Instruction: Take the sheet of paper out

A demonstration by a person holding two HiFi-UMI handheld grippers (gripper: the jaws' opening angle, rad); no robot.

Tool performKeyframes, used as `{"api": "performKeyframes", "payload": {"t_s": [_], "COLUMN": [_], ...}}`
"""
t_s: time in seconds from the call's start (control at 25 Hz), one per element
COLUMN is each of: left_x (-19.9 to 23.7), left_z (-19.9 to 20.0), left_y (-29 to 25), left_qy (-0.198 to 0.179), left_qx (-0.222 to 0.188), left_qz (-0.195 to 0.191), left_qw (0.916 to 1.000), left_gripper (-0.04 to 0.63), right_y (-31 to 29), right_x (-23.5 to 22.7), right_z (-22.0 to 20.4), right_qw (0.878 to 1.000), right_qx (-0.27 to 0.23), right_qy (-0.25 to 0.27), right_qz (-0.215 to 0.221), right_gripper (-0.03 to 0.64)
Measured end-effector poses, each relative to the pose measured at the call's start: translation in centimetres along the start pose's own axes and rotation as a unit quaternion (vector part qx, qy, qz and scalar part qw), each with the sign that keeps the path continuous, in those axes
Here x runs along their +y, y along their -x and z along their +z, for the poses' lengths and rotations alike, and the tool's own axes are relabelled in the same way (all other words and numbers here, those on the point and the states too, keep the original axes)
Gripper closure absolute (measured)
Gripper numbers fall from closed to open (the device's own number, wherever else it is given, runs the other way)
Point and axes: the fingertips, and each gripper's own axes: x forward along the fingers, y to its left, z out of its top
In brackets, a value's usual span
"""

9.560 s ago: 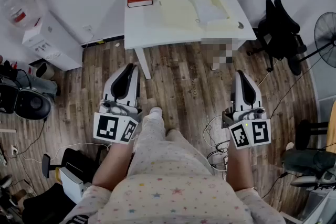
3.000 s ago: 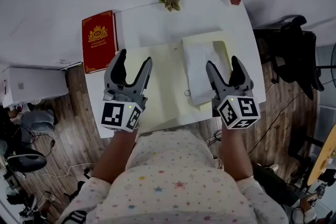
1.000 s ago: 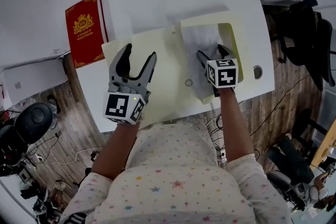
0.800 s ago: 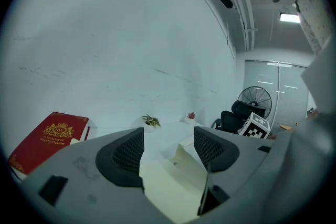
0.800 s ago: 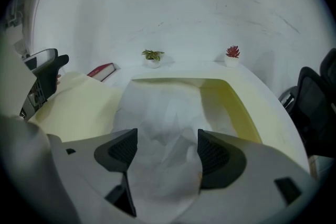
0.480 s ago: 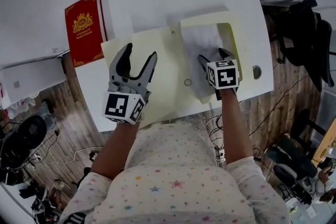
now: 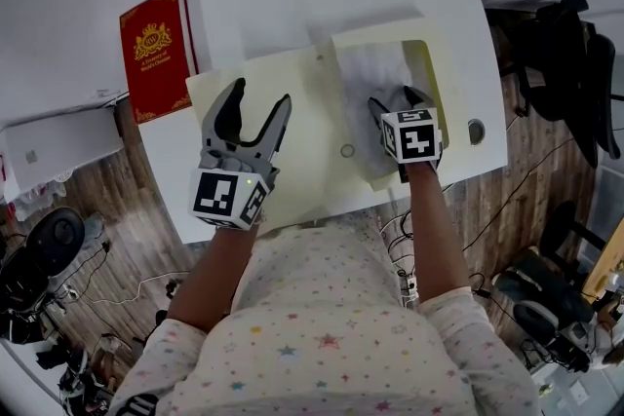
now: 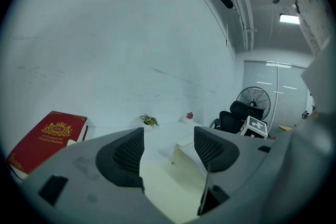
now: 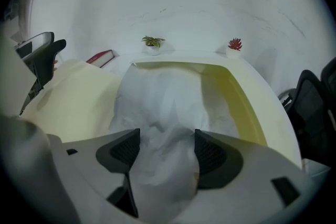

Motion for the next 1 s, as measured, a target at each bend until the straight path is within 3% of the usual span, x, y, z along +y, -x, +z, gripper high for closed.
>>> {"api": "performKeyframes", "payload": {"t_s": [0.76, 1.0], "left_x": [0.6, 0.5], "left_z": [0.4, 0.6], "left_y": [1.0, 1.2], "left_qy": [0.003, 0.002], "left_qx": [-0.006, -0.009], "left_qz": [0.01, 0.009], "left_qw": [0.9999, 0.9999], "left_gripper": [0.319, 0.319], "right_y": [1.2, 1.8], "right_x": [-0.3, -0.1], "right_z": [0.9, 1.3], "right_qw": [1.0, 0.999], "right_qx": [-0.027, -0.035], "right_qy": [-0.009, -0.013], "right_qz": [-0.008, -0.002], "right_gripper": [0.546, 0.566]}}
